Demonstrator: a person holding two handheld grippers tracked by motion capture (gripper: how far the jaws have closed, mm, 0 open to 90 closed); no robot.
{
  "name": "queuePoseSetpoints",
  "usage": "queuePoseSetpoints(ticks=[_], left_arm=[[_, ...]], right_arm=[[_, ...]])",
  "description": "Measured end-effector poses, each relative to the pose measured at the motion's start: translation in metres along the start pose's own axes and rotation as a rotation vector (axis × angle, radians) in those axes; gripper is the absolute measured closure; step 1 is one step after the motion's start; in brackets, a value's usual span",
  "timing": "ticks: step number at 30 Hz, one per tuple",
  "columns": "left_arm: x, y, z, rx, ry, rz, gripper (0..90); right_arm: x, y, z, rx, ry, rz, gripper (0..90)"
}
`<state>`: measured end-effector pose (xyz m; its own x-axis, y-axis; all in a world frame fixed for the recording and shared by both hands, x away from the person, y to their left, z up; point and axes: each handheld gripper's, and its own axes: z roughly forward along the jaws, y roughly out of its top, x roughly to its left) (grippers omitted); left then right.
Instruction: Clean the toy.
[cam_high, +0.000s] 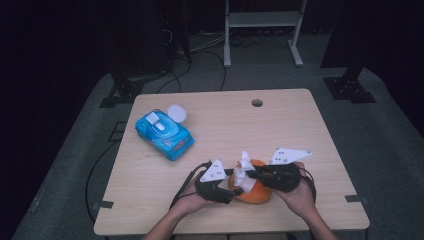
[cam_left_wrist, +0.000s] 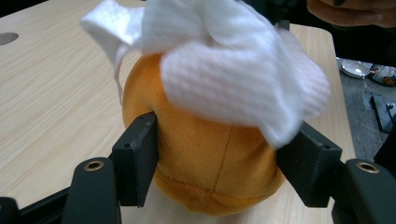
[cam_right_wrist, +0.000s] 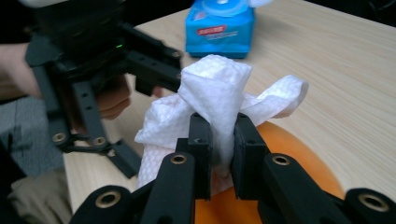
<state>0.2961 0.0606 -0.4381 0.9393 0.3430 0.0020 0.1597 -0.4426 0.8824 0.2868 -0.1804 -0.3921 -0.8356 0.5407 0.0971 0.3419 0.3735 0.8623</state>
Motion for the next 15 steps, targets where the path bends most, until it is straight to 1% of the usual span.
queuePoseSetpoints(ticks=[1, 2, 4, 5, 6, 7, 8, 9, 11, 13, 15], left_arm=[[0.001, -0.001, 0.000, -0.002, -0.002, -0.008, 33.5], [0.001, -0.001, 0.000, -0.002, -0.002, -0.008, 33.5], [0.002, -0.002, -0.001, -0.004, 0.000, -0.018, 33.5], [0.002, -0.002, -0.001, -0.004, 0.000, -0.018, 33.5], [0.003, -0.002, -0.001, -0.002, -0.003, -0.019, 33.5], [0.004, -0.003, -0.001, -0.003, -0.006, -0.026, 33.5], [0.004, -0.002, -0.001, -0.005, -0.006, -0.027, 33.5], [0.004, -0.002, -0.001, -0.003, -0.004, -0.024, 33.5], [0.003, -0.001, 0.000, -0.004, -0.004, -0.022, 33.5], [0.003, -0.001, -0.001, -0.001, -0.003, -0.019, 33.5], [0.003, -0.001, -0.001, -0.004, -0.003, -0.023, 33.5]], right_arm=[[0.002, 0.001, 0.001, 0.010, -0.010, -0.011, 79.3], [0.002, 0.001, 0.001, 0.010, -0.010, -0.011, 79.3], [-0.006, 0.000, -0.003, 0.008, -0.040, 0.002, 79.3], [-0.011, -0.002, -0.006, 0.008, -0.069, 0.013, 79.3], [-0.011, -0.002, -0.006, 0.008, -0.069, 0.013, 79.3], [-0.018, -0.006, -0.011, 0.007, -0.084, 0.043, 79.3], [-0.021, -0.008, -0.012, 0.009, -0.092, 0.053, 79.3], [-0.022, -0.009, -0.013, 0.007, -0.093, 0.055, 79.3], [-0.020, -0.008, -0.013, 0.008, -0.092, 0.046, 79.2], [-0.016, -0.006, -0.012, -0.002, -0.071, 0.030, 79.1], [-0.011, -0.004, -0.010, 0.004, -0.069, 0.004, 79.1]])
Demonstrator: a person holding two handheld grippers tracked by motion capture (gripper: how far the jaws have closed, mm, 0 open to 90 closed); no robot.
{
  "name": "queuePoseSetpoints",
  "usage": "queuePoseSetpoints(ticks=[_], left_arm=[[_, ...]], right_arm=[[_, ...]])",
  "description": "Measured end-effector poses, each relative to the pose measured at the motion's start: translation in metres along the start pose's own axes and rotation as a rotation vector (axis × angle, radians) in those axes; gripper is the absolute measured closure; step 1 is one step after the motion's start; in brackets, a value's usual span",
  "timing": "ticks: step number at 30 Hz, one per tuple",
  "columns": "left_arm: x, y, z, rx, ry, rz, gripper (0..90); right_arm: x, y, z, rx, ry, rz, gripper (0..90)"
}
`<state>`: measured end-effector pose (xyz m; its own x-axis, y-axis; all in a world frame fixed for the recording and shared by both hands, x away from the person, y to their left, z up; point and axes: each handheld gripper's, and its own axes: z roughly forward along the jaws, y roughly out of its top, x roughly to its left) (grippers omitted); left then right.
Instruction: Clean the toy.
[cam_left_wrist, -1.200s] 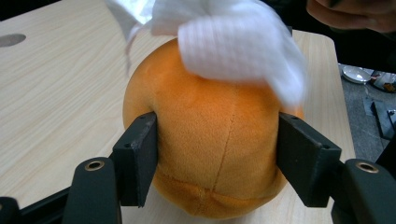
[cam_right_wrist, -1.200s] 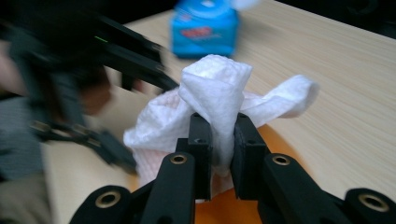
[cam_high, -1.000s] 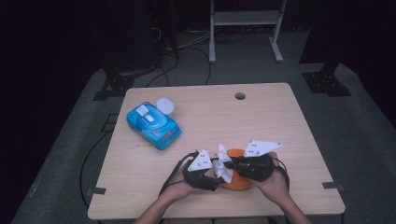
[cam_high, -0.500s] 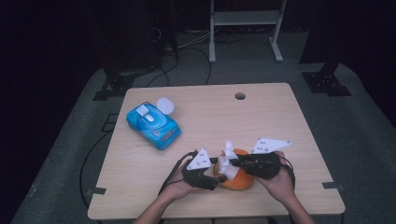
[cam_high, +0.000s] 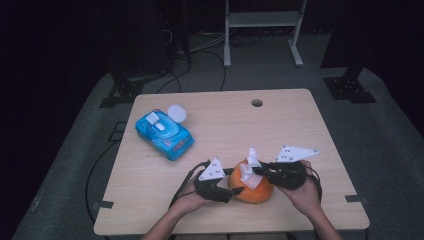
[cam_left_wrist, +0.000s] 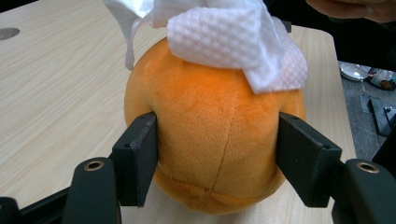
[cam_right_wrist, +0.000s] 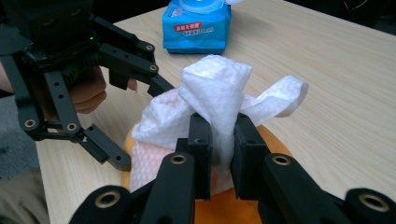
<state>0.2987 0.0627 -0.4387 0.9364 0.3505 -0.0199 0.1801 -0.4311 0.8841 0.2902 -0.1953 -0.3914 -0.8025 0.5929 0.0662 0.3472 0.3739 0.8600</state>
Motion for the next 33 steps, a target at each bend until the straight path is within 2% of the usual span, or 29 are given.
queuePoseSetpoints(ticks=[3, 10, 13, 16, 19, 22, 26, 30, 33], left_arm=[[0.000, 0.000, 0.000, -0.002, 0.001, -0.005, 33.6], [0.004, -0.001, -0.002, -0.009, -0.001, -0.032, 33.8], [0.005, -0.002, -0.002, -0.007, -0.003, -0.038, 33.8], [0.008, -0.005, -0.003, 0.001, -0.013, -0.046, 33.6], [0.009, -0.005, -0.002, 0.007, -0.023, -0.063, 29.6], [0.009, -0.003, -0.003, -0.002, -0.036, -0.090, 23.4], [0.010, -0.002, -0.004, -0.014, -0.036, -0.104, 23.0], [0.009, -0.004, -0.004, 0.001, -0.031, -0.076, 24.0], [0.010, -0.006, -0.003, -0.001, -0.031, -0.079, 26.0]], right_arm=[[0.002, 0.001, -0.001, -0.008, 0.008, -0.009, 79.2], [0.011, 0.001, 0.003, 0.004, 0.079, -0.040, 79.1], [0.005, 0.000, 0.000, 0.006, 0.066, -0.038, 79.1], [-0.010, -0.006, -0.006, 0.015, 0.025, 0.017, 79.1], [-0.017, -0.012, -0.004, 0.034, 0.047, 0.056, 78.9], [-0.015, -0.013, 0.000, 0.057, 0.063, 0.049, 78.9], [-0.008, -0.011, 0.003, 0.076, 0.079, 0.035, 79.0], [0.001, -0.008, 0.008, 0.081, 0.087, 0.006, 79.1], [0.000, -0.008, 0.008, 0.079, 0.086, 0.005, 79.1]])
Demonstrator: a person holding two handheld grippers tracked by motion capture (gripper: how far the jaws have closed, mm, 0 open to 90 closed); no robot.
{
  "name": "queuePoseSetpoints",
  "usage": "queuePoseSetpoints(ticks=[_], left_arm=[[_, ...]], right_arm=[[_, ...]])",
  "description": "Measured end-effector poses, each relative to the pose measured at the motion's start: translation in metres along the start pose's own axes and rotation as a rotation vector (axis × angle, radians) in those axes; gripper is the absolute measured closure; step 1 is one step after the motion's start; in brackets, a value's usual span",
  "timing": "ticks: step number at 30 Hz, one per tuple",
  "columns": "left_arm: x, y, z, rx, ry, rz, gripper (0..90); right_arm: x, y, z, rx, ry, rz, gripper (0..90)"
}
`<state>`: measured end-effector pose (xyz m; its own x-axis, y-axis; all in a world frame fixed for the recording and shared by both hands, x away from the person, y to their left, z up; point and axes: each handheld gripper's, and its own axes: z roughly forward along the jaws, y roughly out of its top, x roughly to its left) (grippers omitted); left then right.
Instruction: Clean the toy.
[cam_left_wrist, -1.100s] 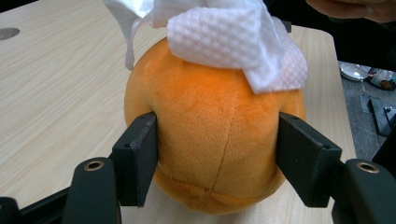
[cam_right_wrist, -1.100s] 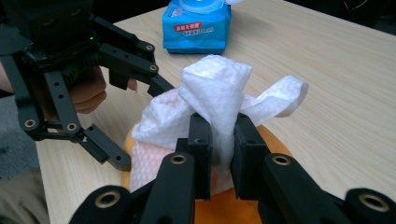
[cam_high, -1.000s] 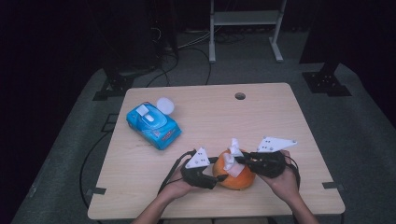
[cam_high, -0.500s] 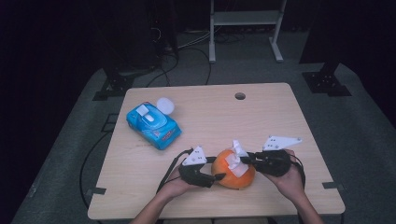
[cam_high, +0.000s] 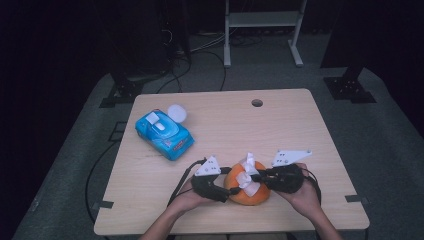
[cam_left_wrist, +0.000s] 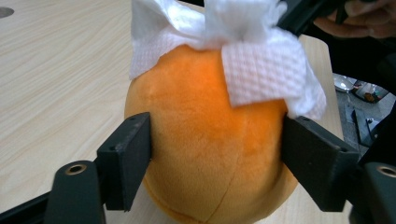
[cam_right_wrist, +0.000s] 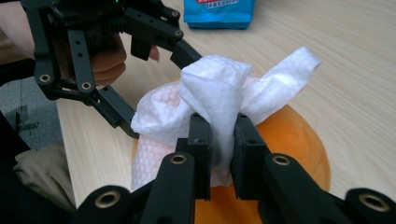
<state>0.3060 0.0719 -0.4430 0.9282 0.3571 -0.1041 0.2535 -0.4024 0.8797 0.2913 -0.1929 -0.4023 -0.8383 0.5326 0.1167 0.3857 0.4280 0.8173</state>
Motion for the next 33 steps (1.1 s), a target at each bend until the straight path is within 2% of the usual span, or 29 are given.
queuePoseSetpoints(ticks=[1, 4, 8, 11, 13, 16, 18, 22, 25, 27, 29, 31, 33], left_arm=[[0.002, -0.001, 0.000, 0.006, -0.002, -0.011, 26.1], [0.002, -0.003, 0.000, 0.010, -0.003, -0.005, 26.1], [0.001, 0.000, -0.001, 0.008, -0.004, 0.003, 25.0], [-0.003, 0.006, -0.003, -0.012, 0.005, 0.021, 22.3], [-0.005, 0.009, -0.004, -0.026, 0.010, 0.031, 22.3], [-0.005, 0.008, -0.003, -0.021, 0.004, 0.034, 23.9], [-0.002, 0.003, -0.003, -0.011, 0.005, 0.033, 27.0], [0.004, -0.003, -0.004, -0.002, 0.001, 0.013, 30.5], [0.005, -0.004, -0.005, 0.004, 0.001, 0.014, 30.5], [0.004, -0.003, -0.005, 0.005, -0.001, 0.018, 29.9], [0.002, 0.003, -0.006, -0.007, 0.002, 0.025, 25.5], [0.000, 0.007, -0.007, -0.044, -0.003, 0.038, 23.1], [-0.003, 0.008, -0.007, -0.024, 0.002, 0.060, 25.3]], right_arm=[[-0.003, 0.000, -0.002, -0.002, -0.007, 0.011, 79.1], [-0.014, -0.005, -0.008, 0.000, -0.051, 0.031, 79.1], [-0.024, -0.011, -0.011, 0.000, -0.052, 0.080, 79.3], [-0.019, -0.010, -0.009, 0.002, -0.050, 0.068, 79.3], [-0.013, -0.007, -0.006, -0.010, -0.017, 0.056, 79.3], [-0.003, -0.003, 0.000, -0.015, 0.020, 0.033, 79.3], [0.002, 0.000, 0.002, -0.007, 0.010, 0.009, 79.3], [-0.007, -0.003, -0.002, -0.007, -0.006, 0.031, 79.3], [-0.017, -0.008, -0.007, -0.003, -0.044, 0.057, 79.3], [-0.021, -0.011, -0.008, -0.004, -0.044, 0.077, 79.3], [-0.018, -0.010, -0.007, -0.004, -0.043, 0.075, 79.4], [-0.013, -0.007, -0.005, -0.015, -0.023, 0.061, 79.5], [-0.008, -0.004, -0.002, -0.023, 0.002, 0.053, 79.4]])
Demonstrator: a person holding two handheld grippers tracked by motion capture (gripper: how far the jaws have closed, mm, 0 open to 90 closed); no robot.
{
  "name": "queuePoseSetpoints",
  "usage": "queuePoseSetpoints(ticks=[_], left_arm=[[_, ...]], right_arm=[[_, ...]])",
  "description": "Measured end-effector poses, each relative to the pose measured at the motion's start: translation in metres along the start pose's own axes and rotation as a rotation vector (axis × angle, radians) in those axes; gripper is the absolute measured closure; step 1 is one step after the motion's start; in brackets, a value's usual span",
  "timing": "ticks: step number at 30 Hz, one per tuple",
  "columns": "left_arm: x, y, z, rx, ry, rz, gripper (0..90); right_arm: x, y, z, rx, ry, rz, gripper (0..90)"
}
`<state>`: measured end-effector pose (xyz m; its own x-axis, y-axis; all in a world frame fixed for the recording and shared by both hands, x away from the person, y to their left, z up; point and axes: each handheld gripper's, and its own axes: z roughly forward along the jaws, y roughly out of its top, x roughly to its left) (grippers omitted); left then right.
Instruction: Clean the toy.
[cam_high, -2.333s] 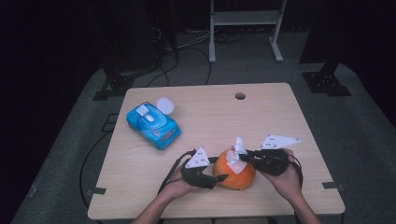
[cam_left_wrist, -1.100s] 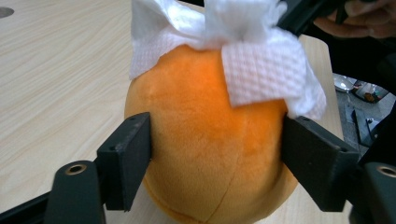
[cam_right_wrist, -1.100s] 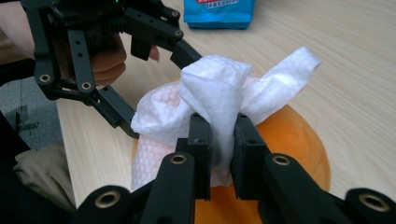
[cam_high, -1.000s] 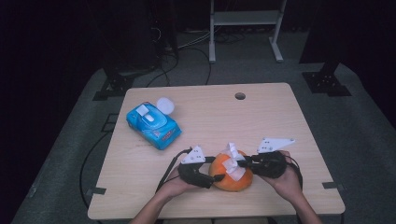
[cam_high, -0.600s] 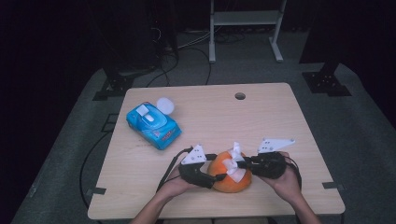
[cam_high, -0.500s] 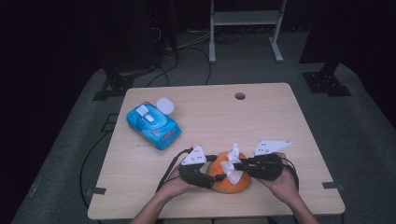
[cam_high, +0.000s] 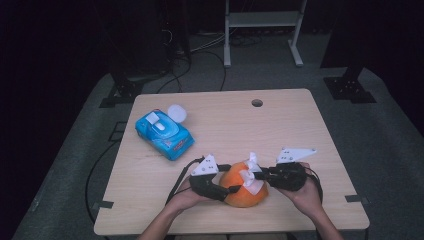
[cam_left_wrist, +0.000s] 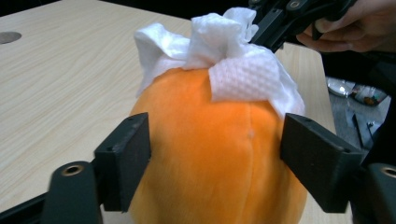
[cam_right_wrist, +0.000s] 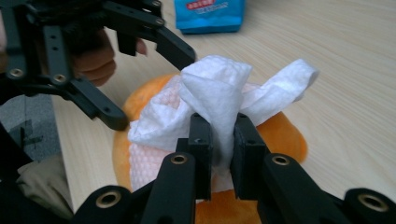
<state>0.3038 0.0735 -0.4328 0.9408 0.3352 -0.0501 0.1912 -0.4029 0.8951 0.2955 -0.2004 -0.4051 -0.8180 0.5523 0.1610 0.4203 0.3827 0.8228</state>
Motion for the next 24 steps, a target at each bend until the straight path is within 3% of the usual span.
queuePoseSetpoints(ticks=[3, 11, 16, 19, 24], left_arm=[[0.002, -0.004, 0.000, 0.010, 0.006, -0.005, 32.6], [0.011, -0.015, -0.003, 0.024, -0.002, -0.051, 35.3], [0.013, -0.017, -0.005, 0.025, -0.010, -0.056, 35.4], [0.012, -0.017, -0.005, 0.024, -0.013, -0.051, 35.4], [0.008, -0.015, -0.001, 0.025, -0.019, -0.034, 35.5]], right_arm=[[0.001, 0.002, 0.001, 0.005, -0.007, -0.013, 79.5], [-0.027, -0.016, -0.003, 0.026, -0.031, 0.086, 79.5], [-0.021, -0.009, -0.005, -0.018, 0.001, 0.078, 79.5], [-0.019, -0.009, 0.000, 0.005, 0.008, 0.069, 79.5], [-0.029, -0.014, 0.000, 0.061, -0.024, 0.118, 79.4]])
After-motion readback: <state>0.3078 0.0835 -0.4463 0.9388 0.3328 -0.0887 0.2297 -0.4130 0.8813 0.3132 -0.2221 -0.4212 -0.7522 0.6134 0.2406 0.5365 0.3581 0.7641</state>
